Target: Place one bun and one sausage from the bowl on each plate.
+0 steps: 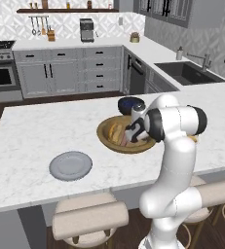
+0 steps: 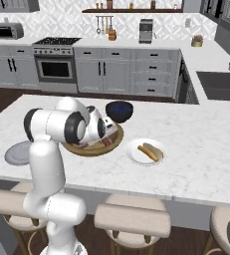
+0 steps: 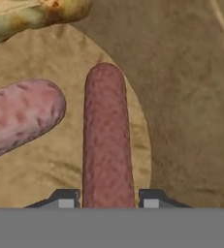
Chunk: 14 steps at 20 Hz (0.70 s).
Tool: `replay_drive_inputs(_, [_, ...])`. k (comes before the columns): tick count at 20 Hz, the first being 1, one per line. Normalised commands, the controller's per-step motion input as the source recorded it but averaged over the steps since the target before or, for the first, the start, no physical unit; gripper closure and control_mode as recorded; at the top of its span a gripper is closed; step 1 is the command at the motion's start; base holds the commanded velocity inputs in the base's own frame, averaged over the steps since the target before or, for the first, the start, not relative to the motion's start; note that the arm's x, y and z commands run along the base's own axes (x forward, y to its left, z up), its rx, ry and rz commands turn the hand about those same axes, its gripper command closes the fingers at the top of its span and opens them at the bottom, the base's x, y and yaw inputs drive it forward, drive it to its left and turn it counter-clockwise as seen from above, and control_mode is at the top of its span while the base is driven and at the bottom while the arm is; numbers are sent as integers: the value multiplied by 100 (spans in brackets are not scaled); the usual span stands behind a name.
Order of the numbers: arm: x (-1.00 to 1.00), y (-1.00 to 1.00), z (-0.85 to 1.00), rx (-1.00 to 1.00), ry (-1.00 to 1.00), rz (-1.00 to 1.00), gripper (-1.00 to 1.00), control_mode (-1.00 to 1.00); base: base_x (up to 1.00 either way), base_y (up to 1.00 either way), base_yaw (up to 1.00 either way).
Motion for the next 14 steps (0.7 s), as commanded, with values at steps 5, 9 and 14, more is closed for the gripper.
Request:
replay_drive_inputs(5, [-3, 0, 41, 0, 3, -7, 100, -100, 0, 0, 0])
replay_drive_inputs(9, [-20, 0, 86, 0, 15, -7, 100, -100, 0, 0, 0])
replay_drive_inputs(14, [-52, -20, 88, 2, 5, -6, 100, -100, 0, 0, 0])
